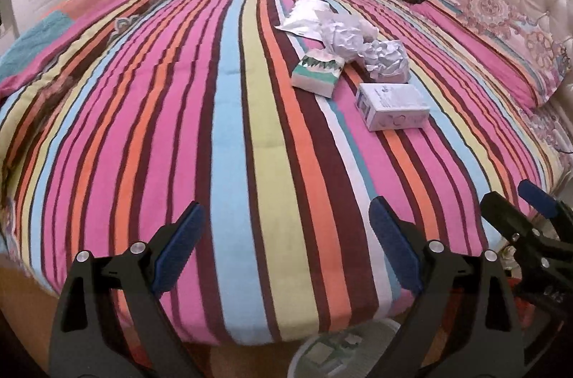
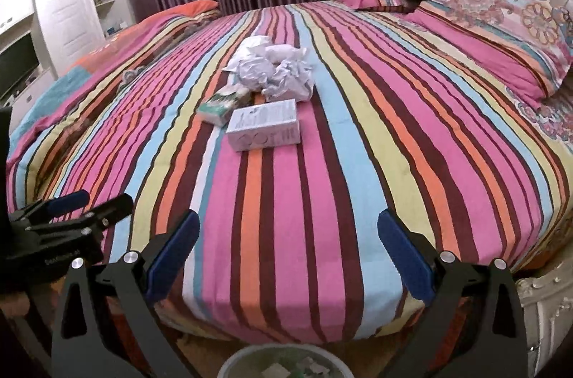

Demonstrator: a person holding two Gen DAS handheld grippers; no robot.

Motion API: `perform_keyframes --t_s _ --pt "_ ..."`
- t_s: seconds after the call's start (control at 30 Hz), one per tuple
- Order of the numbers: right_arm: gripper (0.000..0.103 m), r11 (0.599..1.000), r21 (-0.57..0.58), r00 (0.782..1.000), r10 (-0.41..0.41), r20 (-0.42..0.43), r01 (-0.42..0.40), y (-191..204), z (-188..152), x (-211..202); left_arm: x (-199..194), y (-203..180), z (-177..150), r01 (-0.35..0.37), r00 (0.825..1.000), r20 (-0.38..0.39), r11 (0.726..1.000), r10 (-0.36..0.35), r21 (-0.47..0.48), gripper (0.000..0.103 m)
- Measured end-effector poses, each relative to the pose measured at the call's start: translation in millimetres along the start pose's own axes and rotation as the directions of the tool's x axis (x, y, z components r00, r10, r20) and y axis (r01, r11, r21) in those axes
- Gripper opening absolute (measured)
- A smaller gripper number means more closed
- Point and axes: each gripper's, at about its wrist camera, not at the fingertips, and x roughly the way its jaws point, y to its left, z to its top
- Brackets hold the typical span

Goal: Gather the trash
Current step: 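Move both grippers back toward the remaining items on the bed, then grasp the green-patterned tissue pack with the left gripper while the right grasps the white printed box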

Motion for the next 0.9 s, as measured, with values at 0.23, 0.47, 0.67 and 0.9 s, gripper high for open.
perform_keyframes --t_s 0.23,0.47,0.67,0.9 --pt "0.095 1.000 -0.007 0.999 0.018 -0.031 -0.018 5.6 16.5 32.4 37.7 2.1 47.0 0.025 1.000 -0.008 1.000 -0.025 0.008 0.090" --pt "0.095 0.999 -0.041 0.999 0.017 -0.050 -0.019 16.6 31.3 69.4 78.5 -2.7 96.4 0.057 0.998 -0.037 0.998 -0.056 0.020 0.090" --pt "0.095 0.998 -0.053 0.997 0.024 -0.078 -0.028 22.3 39.4 92.8 109.6 -12.5 124.0 0.087 0.994 -0.072 0.995 -0.084 0.044 0.090" --pt "0.095 0.997 -0.075 0.995 -0.006 -0.104 -0.002 25.4 46.7 115.4 140.5 -25.8 140.1 0.098 0.988 -0.126 0.991 -0.086 0.095 0.090"
